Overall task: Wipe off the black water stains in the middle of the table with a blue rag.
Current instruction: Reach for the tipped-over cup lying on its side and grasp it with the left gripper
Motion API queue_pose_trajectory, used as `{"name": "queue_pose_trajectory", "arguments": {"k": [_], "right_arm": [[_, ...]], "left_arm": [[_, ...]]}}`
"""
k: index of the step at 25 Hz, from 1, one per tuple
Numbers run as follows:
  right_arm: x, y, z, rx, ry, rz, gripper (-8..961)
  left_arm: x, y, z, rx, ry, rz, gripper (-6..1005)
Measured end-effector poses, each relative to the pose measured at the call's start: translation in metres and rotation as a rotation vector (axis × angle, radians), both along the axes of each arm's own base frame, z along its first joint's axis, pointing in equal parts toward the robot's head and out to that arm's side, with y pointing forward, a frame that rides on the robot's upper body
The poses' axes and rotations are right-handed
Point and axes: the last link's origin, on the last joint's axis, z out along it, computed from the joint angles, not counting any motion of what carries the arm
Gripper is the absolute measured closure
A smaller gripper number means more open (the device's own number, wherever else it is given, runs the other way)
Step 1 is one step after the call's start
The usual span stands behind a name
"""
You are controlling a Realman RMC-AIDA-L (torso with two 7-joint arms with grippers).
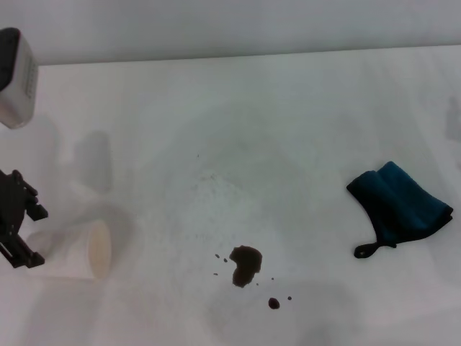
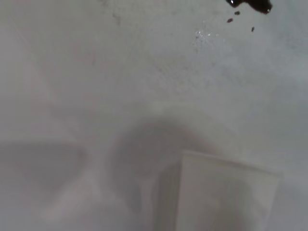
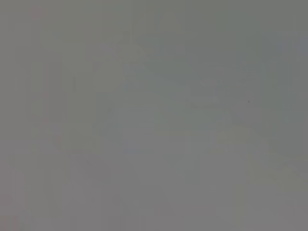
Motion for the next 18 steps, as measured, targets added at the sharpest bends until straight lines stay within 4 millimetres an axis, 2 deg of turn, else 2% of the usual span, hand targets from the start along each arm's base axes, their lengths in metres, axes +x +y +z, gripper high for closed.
{"name": "queue_pose_trajectory", "arguments": {"k": [18], "right_arm": [[-0.002,-0.001,0.002,0.013,0.024,0.023,673]], "left_arm": [[-0.003,0.001,-0.039,-0.106,0.066,-0.078,140]]}}
